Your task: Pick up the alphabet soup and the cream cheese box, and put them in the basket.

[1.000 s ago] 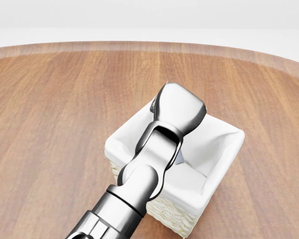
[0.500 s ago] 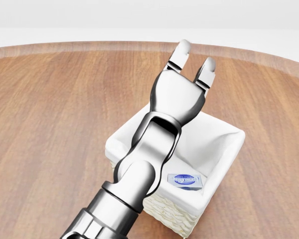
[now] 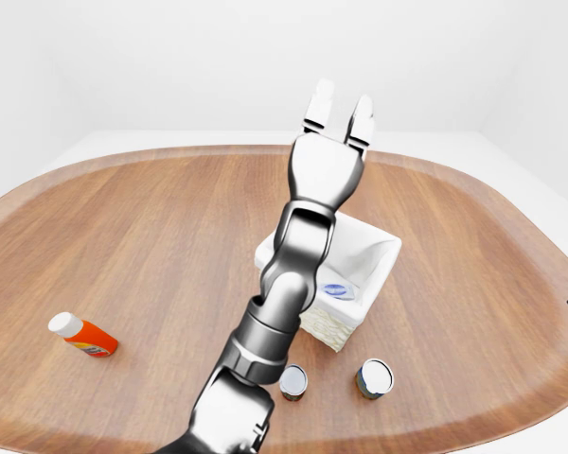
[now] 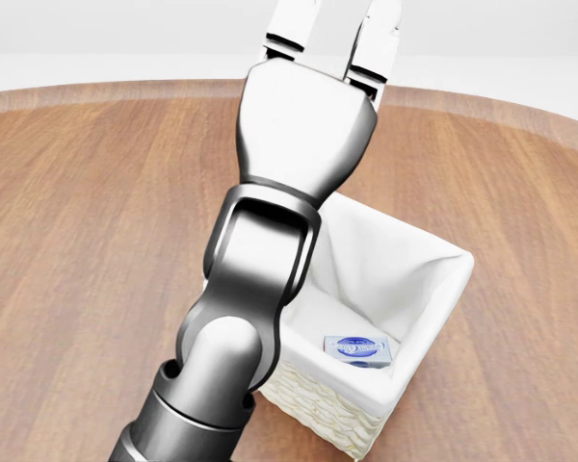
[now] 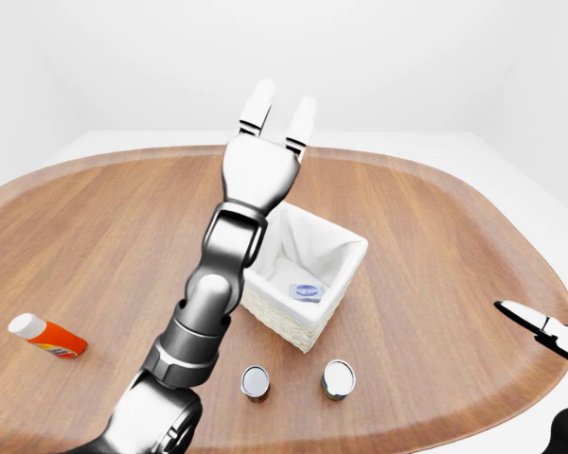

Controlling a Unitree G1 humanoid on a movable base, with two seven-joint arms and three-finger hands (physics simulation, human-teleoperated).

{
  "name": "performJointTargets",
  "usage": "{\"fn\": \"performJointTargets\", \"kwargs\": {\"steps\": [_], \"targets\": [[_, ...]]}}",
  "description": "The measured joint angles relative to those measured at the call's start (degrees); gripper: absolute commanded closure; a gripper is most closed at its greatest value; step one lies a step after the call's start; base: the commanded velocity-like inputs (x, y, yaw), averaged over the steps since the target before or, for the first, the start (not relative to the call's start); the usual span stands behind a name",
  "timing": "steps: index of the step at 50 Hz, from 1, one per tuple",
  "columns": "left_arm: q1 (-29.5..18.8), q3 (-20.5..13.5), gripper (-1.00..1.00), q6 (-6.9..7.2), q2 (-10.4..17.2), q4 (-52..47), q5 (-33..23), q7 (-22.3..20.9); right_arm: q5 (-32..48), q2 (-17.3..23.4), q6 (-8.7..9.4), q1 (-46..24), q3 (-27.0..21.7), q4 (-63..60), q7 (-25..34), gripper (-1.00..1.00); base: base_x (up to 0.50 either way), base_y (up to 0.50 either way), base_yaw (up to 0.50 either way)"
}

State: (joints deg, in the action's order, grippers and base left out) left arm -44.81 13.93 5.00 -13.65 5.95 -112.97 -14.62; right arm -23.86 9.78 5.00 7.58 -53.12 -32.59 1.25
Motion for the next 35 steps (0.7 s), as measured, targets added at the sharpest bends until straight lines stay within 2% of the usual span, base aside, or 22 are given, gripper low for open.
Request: {"fn": "performJointTargets", "kwargs": {"steps": [14,28,35], "targets": [[2.69,-2.41,-1.0,0.0,1.13,-11.64,0.14,-3.85,0.25,-0.05,0.0,-0.02,0.22,0.24,-0.02,-1.0,0.0,0.0,0.0],[5.47,-4.52,-1.0,0.0,2.53,-17.4,2.17,-2.95,0.35,0.1,0.0,-0.1,0.26,0.31,-0.04,-1.0,0.0,0.0,0.0],[6.82,-6.19,-1.0,0.0,4.42,-22.31,3.77,-3.97,0.29,0.11,0.0,-0.09,0.16,0.22,0.0,-1.0,0.0,0.0,0.0]]}}
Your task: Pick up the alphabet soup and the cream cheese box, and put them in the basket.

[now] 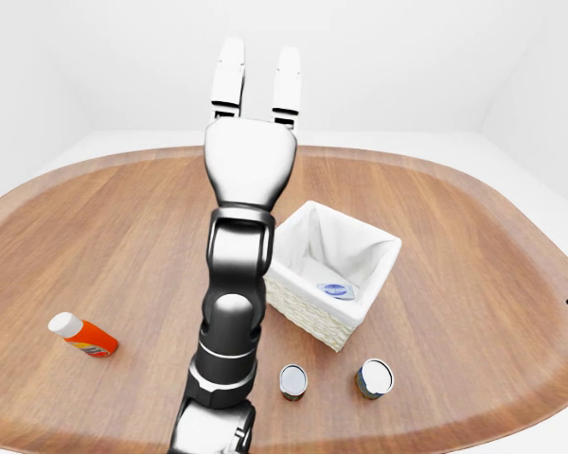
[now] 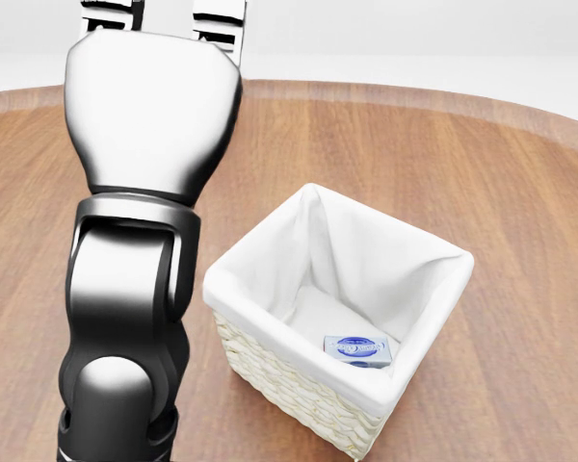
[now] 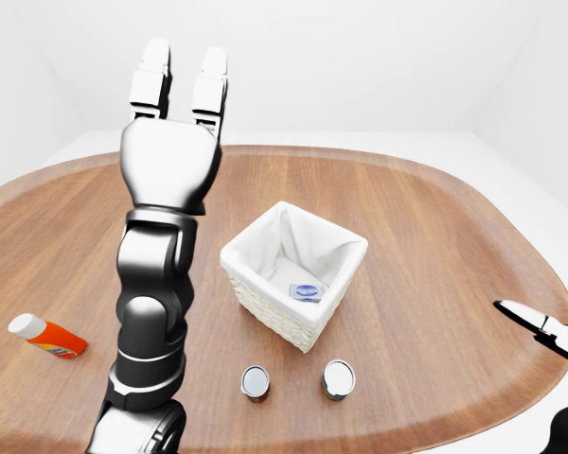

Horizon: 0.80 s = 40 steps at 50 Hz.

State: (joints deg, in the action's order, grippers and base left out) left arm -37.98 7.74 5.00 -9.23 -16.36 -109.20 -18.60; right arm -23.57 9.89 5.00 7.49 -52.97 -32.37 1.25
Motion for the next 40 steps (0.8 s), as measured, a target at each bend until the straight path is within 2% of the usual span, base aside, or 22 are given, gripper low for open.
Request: {"fn": "performJointTargets", "kwargs": {"steps": [13,40], "targets": [[2.18,-4.28,-1.0,0.0,5.47,-6.93,4.99,-1.82,0.1,-0.05,0.0,0.0,0.02,0.02,0.04,-1.0,0.0,0.0,0.0],[5.5,-13.15,-1.0,0.0,16.81,-14.3,15.09,-5.07,0.51,-0.06,0.0,-0.08,0.3,0.14,-0.01,-1.0,0.0,0.0,0.0]]}}
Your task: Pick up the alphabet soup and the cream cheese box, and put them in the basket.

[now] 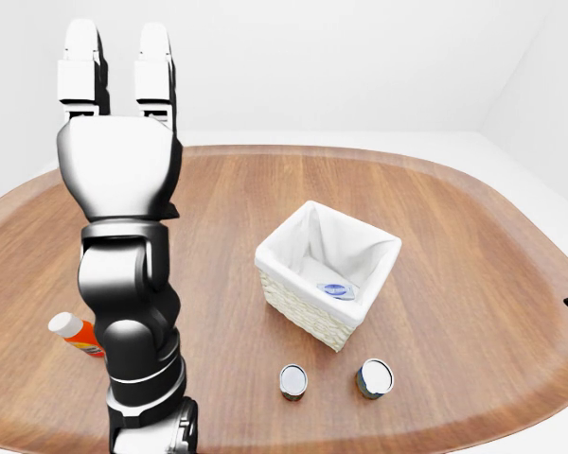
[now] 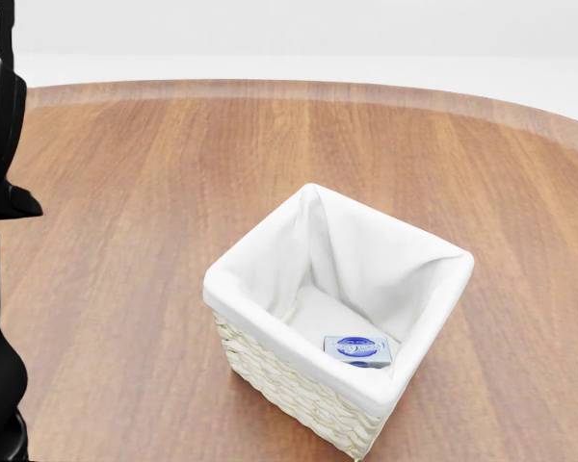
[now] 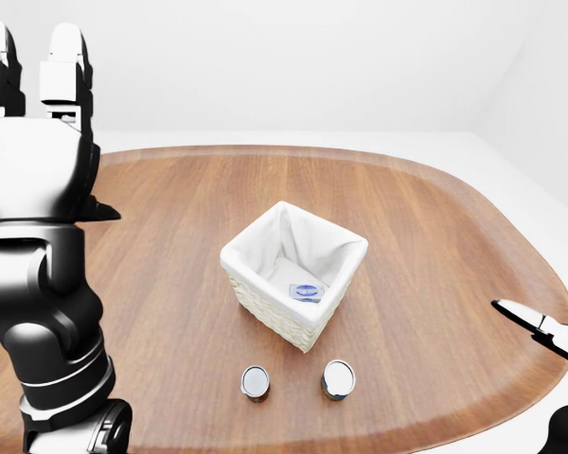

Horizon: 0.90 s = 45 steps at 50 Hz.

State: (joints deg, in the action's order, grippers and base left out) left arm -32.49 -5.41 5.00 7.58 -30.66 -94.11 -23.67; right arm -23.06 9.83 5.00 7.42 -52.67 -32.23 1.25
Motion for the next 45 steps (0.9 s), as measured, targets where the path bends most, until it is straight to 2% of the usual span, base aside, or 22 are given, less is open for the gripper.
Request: {"fn": "performJointTargets", "kwargs": {"steps": [18,25,34,45], "targets": [[2.69,-8.77,-1.0,0.0,9.98,-5.59,8.35,-4.87,0.12,0.0,0.0,-0.01,-0.05,-0.02,-0.01,-1.0,0.0,0.0,0.0],[3.59,-11.33,-1.0,0.0,12.93,-7.48,10.75,-6.56,0.23,0.03,0.0,-0.06,0.0,0.12,-0.16,-1.0,0.0,0.0,0.0],[4.94,-13.33,-1.0,0.0,15.02,-8.79,13.14,-7.07,0.41,0.04,0.0,-0.09,0.09,0.26,-0.34,-1.0,0.0,0.0,0.0],[5.73,-14.25,-1.0,0.0,16.07,-9.38,14.45,-7.12,0.49,0.06,0.0,-0.11,0.14,0.28,-0.43,-1.0,0.0,0.0,0.0]]}}
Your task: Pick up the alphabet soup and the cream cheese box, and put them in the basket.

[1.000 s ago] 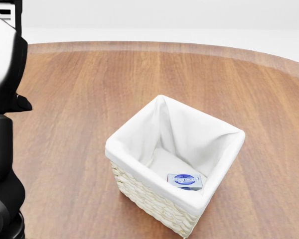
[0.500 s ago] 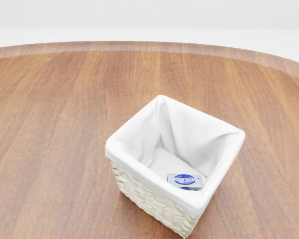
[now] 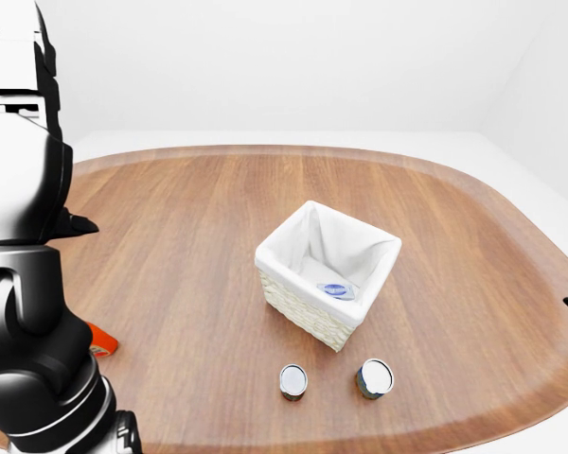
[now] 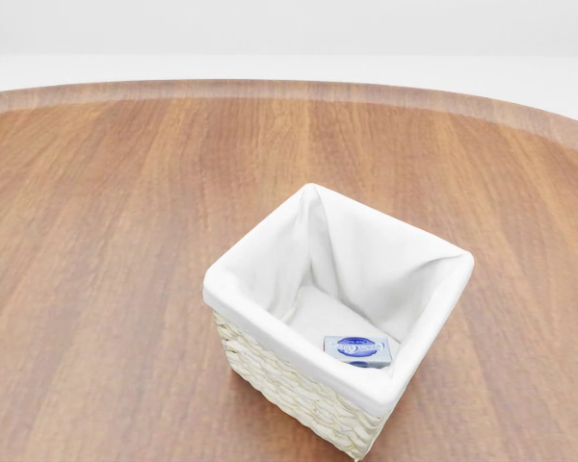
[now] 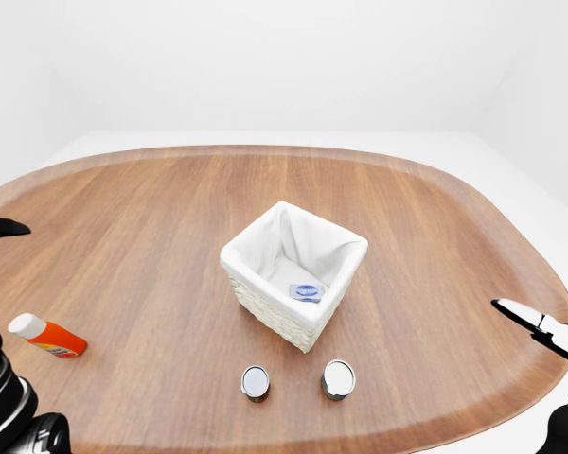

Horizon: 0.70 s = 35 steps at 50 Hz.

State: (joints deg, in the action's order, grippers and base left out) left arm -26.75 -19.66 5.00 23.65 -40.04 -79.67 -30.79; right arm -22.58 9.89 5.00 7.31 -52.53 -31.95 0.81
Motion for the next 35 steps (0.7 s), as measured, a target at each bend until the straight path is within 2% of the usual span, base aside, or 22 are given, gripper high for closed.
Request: {"fn": "performJointTargets", "kwargs": {"steps": [35], "targets": [[0.59,-0.41,-1.0,0.0,0.51,0.15,0.84,0.44,0.62,-0.24,0.0,0.02,0.27,0.24,-0.16,-1.0,0.0,0.0,0.0]]}}
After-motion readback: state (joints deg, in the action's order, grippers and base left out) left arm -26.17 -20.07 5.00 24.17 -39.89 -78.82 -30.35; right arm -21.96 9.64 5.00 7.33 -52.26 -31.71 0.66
